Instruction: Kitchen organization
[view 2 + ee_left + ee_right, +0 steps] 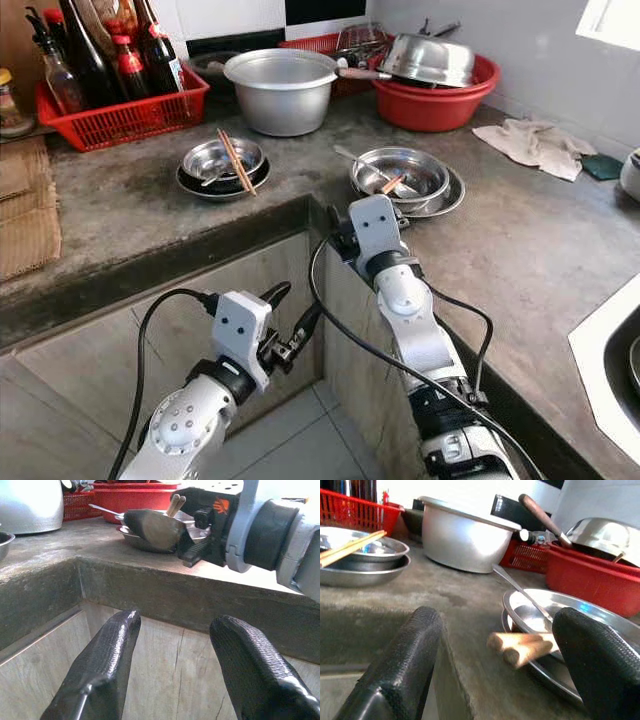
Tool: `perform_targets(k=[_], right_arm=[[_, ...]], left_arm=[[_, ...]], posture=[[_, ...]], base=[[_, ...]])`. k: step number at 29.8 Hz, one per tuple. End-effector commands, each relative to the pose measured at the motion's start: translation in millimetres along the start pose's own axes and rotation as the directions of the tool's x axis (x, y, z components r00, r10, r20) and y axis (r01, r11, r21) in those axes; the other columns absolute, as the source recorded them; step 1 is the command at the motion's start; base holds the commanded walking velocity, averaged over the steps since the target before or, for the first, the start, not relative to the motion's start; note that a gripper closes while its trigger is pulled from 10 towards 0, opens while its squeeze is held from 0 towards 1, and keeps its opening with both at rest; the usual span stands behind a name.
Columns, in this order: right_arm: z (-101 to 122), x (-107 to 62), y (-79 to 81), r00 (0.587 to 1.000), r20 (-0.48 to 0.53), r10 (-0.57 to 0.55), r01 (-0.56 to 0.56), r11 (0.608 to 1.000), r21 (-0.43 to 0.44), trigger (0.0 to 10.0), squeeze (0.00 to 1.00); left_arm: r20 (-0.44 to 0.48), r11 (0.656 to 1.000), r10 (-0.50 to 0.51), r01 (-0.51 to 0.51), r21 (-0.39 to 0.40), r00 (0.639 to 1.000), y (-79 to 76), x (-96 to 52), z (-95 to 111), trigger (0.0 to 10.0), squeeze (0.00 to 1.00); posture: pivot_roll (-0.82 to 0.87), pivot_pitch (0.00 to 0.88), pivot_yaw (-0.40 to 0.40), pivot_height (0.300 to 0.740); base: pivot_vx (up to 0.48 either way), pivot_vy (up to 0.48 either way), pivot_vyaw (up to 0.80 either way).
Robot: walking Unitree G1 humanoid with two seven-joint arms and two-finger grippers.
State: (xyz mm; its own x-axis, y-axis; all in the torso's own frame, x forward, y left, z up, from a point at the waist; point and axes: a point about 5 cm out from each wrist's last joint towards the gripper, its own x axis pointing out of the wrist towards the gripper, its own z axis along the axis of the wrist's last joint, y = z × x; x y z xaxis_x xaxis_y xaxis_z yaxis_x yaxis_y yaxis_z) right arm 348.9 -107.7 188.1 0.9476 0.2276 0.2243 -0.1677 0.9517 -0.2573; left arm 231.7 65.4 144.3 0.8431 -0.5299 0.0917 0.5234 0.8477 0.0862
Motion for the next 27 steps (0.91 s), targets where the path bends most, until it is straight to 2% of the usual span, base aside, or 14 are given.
perform_targets(k=[1,20,21,22,23,24,26,27], right_arm=[[3,2.9,-0.8,1.000,0.016,-0.009,0.009,1.000,-0.004,10.0,0.00],[3,13.4,-7.2,0.997,0.017,-0.074,0.074,0.997,-0.029,10.0,0.00],[2,13.5,-7.2,0.997,0.015,-0.074,0.075,0.997,-0.030,8.0,0.00],[2,13.9,-7.3,0.997,0.015,-0.075,0.075,0.997,-0.033,5.1,0.00],[2,14.2,-7.3,0.997,0.014,-0.074,0.074,0.997,-0.036,4.6,0.00],[1,14.6,-7.2,0.997,0.015,-0.074,0.075,0.996,-0.041,3.3,0.00],[0,14.7,-7.4,0.997,0.015,-0.075,0.076,0.996,-0.042,3.3,0.00],[0,15.5,-8.5,0.997,0.017,-0.078,0.079,0.996,-0.046,1.0,0.00]], left_arm=[[0.022,1.000,0.004,-0.004,0.016,1.000,0.0,-0.4,5,10.0,0.00],[0.021,1.000,0.004,-0.004,0.021,1.000,-0.7,0.2,4,10.0,0.00],[0.022,1.000,0.005,-0.005,0.022,1.000,-0.3,0.2,5,10.0,0.00],[0.022,1.000,0.006,-0.006,0.023,1.000,0.1,0.4,5,10.0,0.00],[0.022,1.000,0.005,-0.006,0.023,1.000,0.3,0.5,5,10.0,0.00],[0.021,1.000,0.005,-0.005,0.024,1.000,0.2,0.3,5,10.0,0.00],[0.020,1.000,0.005,-0.006,0.025,1.000,0.1,0.3,4,10.0,0.00],[0.021,1.000,0.006,-0.006,0.026,1.000,0.3,1.1,5,10.0,0.00]], posture=[[0.04,0.085,-0.034,0.740],[0.04,0.070,-0.037,0.740],[0.04,0.069,-0.038,0.740],[0.04,0.068,-0.037,0.740],[0.04,0.068,-0.037,0.740],[0.04,0.068,-0.035,0.740],[0.04,0.068,-0.035,0.740],[0.04,0.067,-0.035,0.740]], base=[[0.000,0.000,0.00],[0.000,0.000,0.00],[0.000,0.000,0.00],[0.000,0.000,0.00],[0.000,0.000,0.00],[0.000,0.000,0.00],[0.000,0.000,0.00],[0.000,0.000,0.00]])
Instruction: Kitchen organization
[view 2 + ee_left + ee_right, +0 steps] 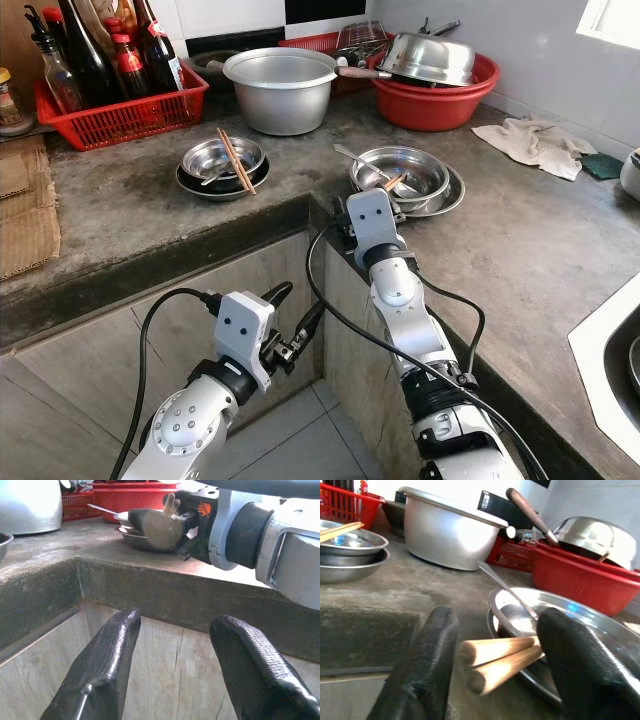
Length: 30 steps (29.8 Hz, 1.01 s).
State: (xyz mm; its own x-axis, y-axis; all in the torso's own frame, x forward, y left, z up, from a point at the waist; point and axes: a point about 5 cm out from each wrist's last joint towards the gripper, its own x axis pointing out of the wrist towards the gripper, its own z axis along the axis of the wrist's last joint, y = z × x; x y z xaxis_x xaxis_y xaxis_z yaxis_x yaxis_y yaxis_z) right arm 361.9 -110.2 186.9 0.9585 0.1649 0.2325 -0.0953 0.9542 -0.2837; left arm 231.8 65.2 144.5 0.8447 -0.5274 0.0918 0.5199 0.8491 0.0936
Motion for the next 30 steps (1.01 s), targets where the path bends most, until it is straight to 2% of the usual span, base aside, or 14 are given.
perform_targets(k=[1,3,6,20,30], right_arm=[[6,4.8,-5.0,0.999,0.027,-0.017,0.017,1.000,-0.004,0.4,0.00],[7,5.5,-6.2,0.999,0.030,-0.019,0.019,1.000,-0.007,0.5,0.00],[8,6.7,-8.5,0.999,0.038,-0.024,0.024,1.000,-0.012,0.0,0.00],[21,11.9,-21.4,0.994,0.091,-0.066,0.069,0.997,-0.023,0.0,0.00],[53,-5.6,-42.7,0.958,0.199,-0.204,0.206,0.978,0.011,0.0,0.00]], left_arm=[[0.021,1.000,0.003,-0.003,0.019,1.000,0.6,1.2,5,10.0,0.00],[0.022,1.000,0.004,-0.004,0.019,1.000,0.8,1.7,5,10.0,0.00],[0.021,1.000,0.006,-0.007,0.021,1.000,1.3,2.3,5,10.0,0.00],[0.025,0.999,0.021,-0.021,0.027,0.999,3.8,5.1,7,10.0,0.00],[0.031,0.999,0.028,-0.029,0.037,0.999,7.8,10.2,6,10.0,0.00]], posture=[[0.04,0.067,-0.035,0.740],[0.04,0.068,-0.036,0.740],[0.04,0.072,-0.033,0.740],[0.04,0.074,-0.036,0.740],[0.03,0.050,-0.024,0.740]], base=[[0.000,0.000,0.00],[0.000,0.000,0.00],[0.000,0.000,0.00],[0.000,0.000,0.00],[0.000,0.000,0.00]])
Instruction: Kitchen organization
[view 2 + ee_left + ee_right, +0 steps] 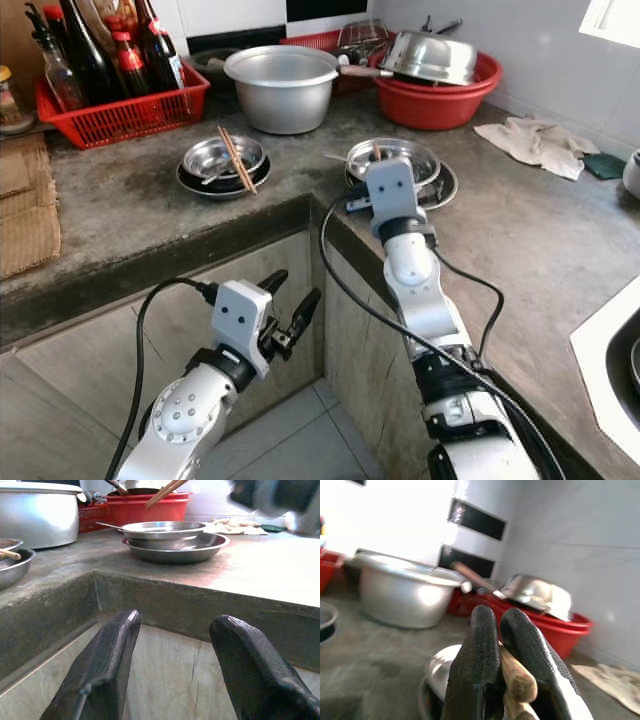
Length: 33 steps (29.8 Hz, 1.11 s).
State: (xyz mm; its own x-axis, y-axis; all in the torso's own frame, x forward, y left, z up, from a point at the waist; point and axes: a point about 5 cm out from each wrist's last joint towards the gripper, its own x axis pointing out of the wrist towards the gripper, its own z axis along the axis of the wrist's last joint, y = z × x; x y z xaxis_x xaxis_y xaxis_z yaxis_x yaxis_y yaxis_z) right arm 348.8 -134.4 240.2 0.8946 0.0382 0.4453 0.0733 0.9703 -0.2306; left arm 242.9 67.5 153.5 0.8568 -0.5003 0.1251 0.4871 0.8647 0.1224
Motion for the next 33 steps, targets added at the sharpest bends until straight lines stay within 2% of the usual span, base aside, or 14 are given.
perform_targets(k=[1,7,9,11,12,13,19,22,28,33], right_arm=[[14,-4.6,-8.2,0.998,0.042,-0.049,0.049,0.999,0.005,0.0,0.00],[26,-19.1,-8.6,0.995,0.070,-0.073,0.071,0.997,0.034,0.0,0.00],[32,-42.2,-9.2,0.994,0.060,-0.095,0.090,0.993,0.077,0.0,0.00],[32,-46.3,-9.4,0.994,0.053,-0.099,0.094,0.992,0.083,0.0,0.00],[27,-61.1,-9.1,0.995,0.012,-0.098,0.097,0.992,0.086,5.0,0.00],[24,-68.9,-9.5,0.995,-0.009,-0.100,0.100,0.991,0.087,10.0,0.00],[9,-100.2,-12.5,0.988,-0.108,-0.114,0.126,0.986,0.109,10.0,0.00],[9,-106.3,-13.6,0.984,-0.128,-0.121,0.136,0.984,0.115,10.0,0.00],[13,-108.7,-18.3,0.977,-0.132,-0.165,0.178,0.979,0.099,10.0,0.00],[17,-101.1,-18.8,0.977,-0.115,-0.178,0.190,0.976,0.103,10.0,0.00]], left_arm=[[0.002,1.000,-0.005,0.005,0.008,1.000,-0.5,2.3,-1,10.0,0.00],[0.005,1.000,-0.005,0.005,0.012,1.000,0.4,4.0,-1,10.0,0.00],[0.005,1.000,0.001,-0.001,-0.002,1.000,2.8,5.4,-1,10.0,0.00],[0.004,1.000,0.003,-0.003,-0.007,1.000,3.3,5.5,-2,10.0,0.00],[0.001,1.000,0.008,-0.008,-0.018,1.000,4.4,5.6,-3,10.0,0.00],[0.000,1.000,0.009,-0.009,-0.023,1.000,4.6,5.4,-3,10.0,0.00],[0.007,0.999,-0.002,0.002,-0.034,1.000,2.2,6.4,-3,10.0,0.00],[0.015,0.999,-0.008,0.009,-0.034,1.000,1.9,7.3,-2,10.0,0.00],[0.038,1.000,0.004,-0.003,-0.029,0.999,7.2,11.1,2,10.0,0.00],[0.037,1.000,-0.003,0.004,-0.027,0.999,6.3,13.0,0,10.0,0.00]], posture=[[0.03,0.048,-0.023,0.740],[0.02,0.034,-0.018,0.740],[0.01,0.014,-0.010,0.740],[0.01,0.014,-0.010,0.740],[0.00,0.003,-0.004,0.740],[0.00,0.001,-0.003,0.740],[-0.01,0.000,0.006,0.740],[-0.01,0.000,0.008,0.740],[-0.02,0.000,0.009,0.740],[-0.01,0.000,0.009,0.740]], base=[[0.000,0.000,0.00],[0.000,0.000,0.00],[0.000,0.000,0.00],[0.000,0.000,0.00],[0.000,0.000,0.00],[0.000,0.000,0.00],[0.000,0.000,0.00],[0.000,0.000,0.00],[0.000,0.101,-0.18],[0.000,0.293,-0.68]])
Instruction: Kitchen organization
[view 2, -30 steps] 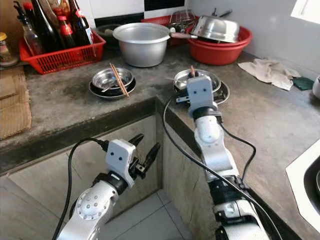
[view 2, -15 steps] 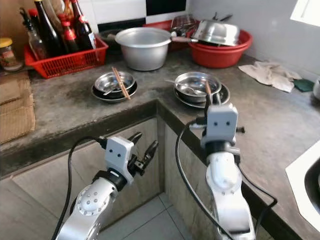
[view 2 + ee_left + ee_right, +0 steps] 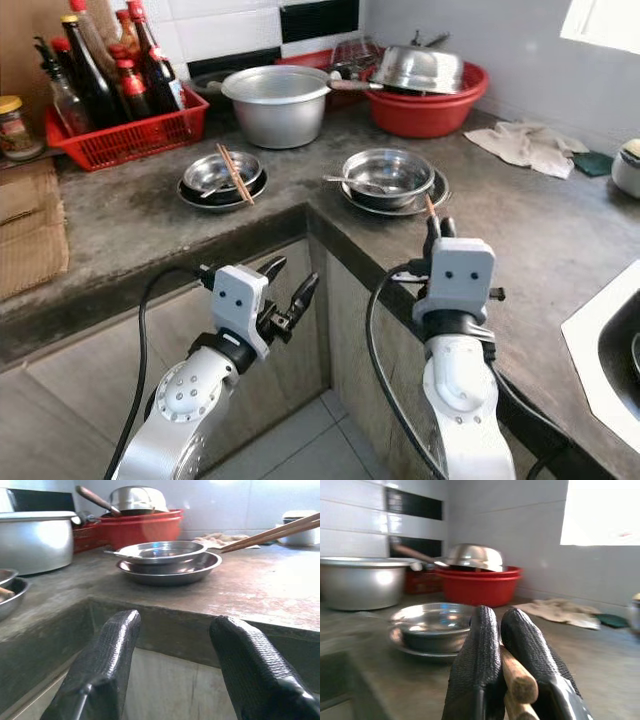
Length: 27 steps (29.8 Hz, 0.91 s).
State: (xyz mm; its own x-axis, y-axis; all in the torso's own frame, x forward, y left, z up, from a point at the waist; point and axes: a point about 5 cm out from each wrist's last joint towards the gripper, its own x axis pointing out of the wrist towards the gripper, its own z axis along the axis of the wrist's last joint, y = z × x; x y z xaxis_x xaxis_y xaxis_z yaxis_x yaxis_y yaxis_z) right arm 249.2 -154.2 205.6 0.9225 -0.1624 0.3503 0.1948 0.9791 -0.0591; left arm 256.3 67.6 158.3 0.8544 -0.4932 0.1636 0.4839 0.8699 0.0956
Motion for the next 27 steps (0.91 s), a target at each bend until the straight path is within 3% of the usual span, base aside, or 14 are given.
perform_targets(k=[1,14,21,27], right_arm=[[8.5,3.4,1.7,1.000,0.030,-0.003,0.003,1.000,0.012,10.0,0.00],[3.5,-2.7,4.5,1.000,-0.003,-0.009,0.009,1.000,-0.016,10.0,0.00],[1.8,-5.5,5.6,1.000,-0.017,-0.018,0.017,1.000,-0.022,10.0,0.00],[1.5,-5.8,7.0,1.000,-0.021,-0.017,0.017,1.000,-0.024,10.0,0.00]], left_arm=[[-0.002,1.000,-0.014,0.014,-0.002,1.000,-1.0,0.9,-2.5,10.0,0.00],[-0.004,1.000,-0.029,0.029,-0.007,1.000,-1.1,0.1,-4.6,10.0,0.00],[-0.012,0.999,-0.039,0.039,0.009,0.999,-1.7,1.5,-6.3,10.0,0.00],[-0.017,0.996,-0.040,0.042,0.074,0.999,-1.0,1.7,-7.1,10.0,0.00]], posture=[[-0.01,0.000,0.009,0.740],[-0.02,0.000,0.016,0.740],[-0.02,0.000,0.022,0.740],[-0.02,0.000,0.025,0.740]], base=[[0.000,0.379,-0.78],[0.000,0.434,-0.78],[0.000,0.000,-0.77],[0.244,-0.178,-0.77]])
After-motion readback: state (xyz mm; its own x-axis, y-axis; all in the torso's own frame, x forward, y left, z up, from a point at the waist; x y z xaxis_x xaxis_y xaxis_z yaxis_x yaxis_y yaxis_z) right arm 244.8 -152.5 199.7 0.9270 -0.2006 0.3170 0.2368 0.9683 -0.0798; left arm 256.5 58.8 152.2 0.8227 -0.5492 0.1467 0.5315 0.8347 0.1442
